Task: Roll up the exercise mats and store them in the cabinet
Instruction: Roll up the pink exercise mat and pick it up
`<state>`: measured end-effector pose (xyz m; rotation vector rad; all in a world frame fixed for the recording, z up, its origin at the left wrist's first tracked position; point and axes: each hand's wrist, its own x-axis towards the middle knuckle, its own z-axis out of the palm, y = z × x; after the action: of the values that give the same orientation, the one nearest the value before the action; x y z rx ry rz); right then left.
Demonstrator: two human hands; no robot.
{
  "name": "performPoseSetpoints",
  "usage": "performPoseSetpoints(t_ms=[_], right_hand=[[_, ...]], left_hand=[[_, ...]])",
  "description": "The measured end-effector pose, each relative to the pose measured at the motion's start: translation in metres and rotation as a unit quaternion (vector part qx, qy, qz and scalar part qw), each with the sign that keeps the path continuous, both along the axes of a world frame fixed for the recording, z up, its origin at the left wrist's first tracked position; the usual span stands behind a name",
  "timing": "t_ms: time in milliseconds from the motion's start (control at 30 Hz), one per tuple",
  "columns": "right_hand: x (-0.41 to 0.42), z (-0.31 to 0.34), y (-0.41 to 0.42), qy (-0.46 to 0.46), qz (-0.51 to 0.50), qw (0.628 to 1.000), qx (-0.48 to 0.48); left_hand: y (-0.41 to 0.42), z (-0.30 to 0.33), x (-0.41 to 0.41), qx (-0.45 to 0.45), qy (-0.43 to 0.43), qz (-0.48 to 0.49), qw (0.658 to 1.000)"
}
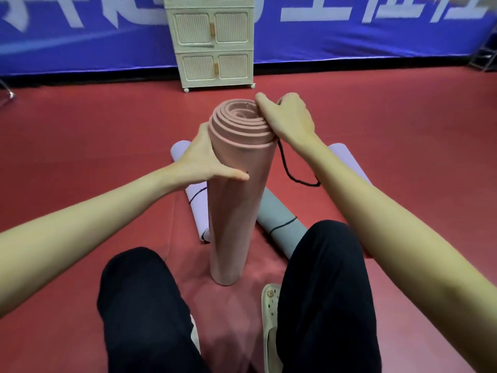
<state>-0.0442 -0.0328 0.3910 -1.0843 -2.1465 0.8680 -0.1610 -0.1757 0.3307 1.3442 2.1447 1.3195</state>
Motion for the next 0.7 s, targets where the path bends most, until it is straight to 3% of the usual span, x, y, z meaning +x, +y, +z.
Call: performPoseSetpoints(t_ms=[167,233,300,367,500,600,700], right_hand=[[-0.027,0.022,-0.014,-0.06,0.057,0.996,-0.026],[-0.035,0.023,-0.022,-0.077,0.059,0.995,-0.018],[-0.042,0.018,-0.029,-0.081,0.056,0.995,-0.006],[-0.047,0.014,-0.034,-0.082,0.057,0.995,0.015],[-0.057,0.011,-0.045,-0.102,0.063,0.991,0.064],[-0.064,0.012,-0.053,-0.129,0.068,0.985,0.087],[-0.07,0.008,-0.058,-0.161,0.075,0.978,0.105]], left_hand=[[-0.018,0.009,-0.003,-0.045,-0.035,-0.008,0.998],[-0.026,0.014,0.0,-0.021,-0.138,-0.028,0.99],[-0.035,0.019,0.008,0.05,-0.273,-0.034,0.96],[-0.041,0.018,0.007,0.1,-0.326,-0.021,0.94],[-0.05,0.018,0.012,0.158,-0.35,-0.013,0.923],[-0.051,0.021,0.011,0.167,-0.329,-0.007,0.93],[-0.051,0.018,0.001,0.153,-0.361,-0.007,0.92]])
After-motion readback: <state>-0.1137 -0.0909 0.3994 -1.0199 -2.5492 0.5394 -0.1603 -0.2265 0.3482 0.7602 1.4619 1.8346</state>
